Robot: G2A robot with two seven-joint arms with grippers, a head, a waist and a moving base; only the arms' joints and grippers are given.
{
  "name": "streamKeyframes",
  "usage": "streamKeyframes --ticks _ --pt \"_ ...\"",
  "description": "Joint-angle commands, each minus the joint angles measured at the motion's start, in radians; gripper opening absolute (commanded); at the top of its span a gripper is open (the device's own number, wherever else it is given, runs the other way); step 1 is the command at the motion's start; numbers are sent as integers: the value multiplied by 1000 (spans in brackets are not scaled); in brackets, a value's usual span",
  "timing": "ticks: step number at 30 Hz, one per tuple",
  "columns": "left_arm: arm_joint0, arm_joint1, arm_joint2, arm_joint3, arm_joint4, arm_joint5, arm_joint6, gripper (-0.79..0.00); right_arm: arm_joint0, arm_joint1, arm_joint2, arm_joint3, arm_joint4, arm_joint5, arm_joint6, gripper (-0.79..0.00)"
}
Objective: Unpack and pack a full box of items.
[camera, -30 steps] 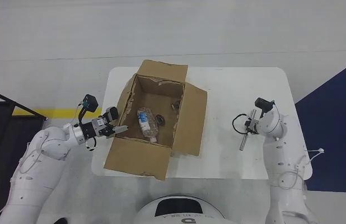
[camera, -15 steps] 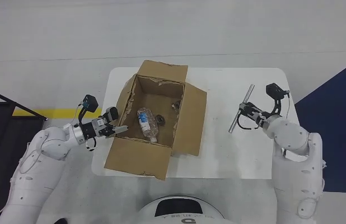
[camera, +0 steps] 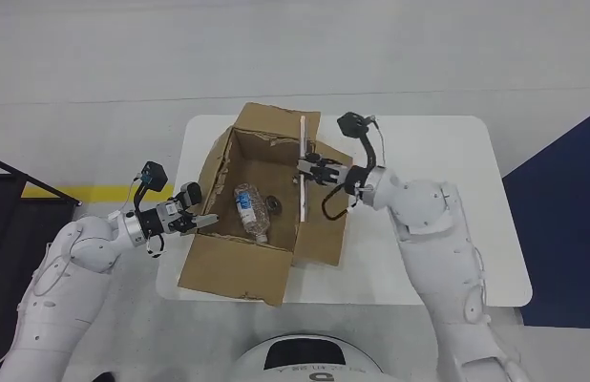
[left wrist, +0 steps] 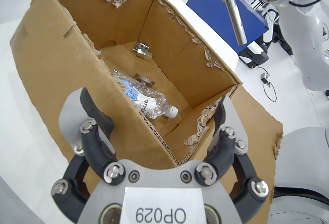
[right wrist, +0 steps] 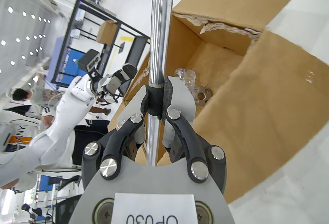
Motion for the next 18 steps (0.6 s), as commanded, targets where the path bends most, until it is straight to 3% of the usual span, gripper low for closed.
streamKeyframes --ticks 1,5,18 --pt "0 0 0 0 0 0 0 0 52 -10 -98 43 -50 50 -19 -785" --pt "0 0 0 0 0 0 0 0 141 -32 -240 160 -176 173 -76 -785" --pt "0 0 0 0 0 0 0 0 355 -116 -493 554 -243 389 -54 -785"
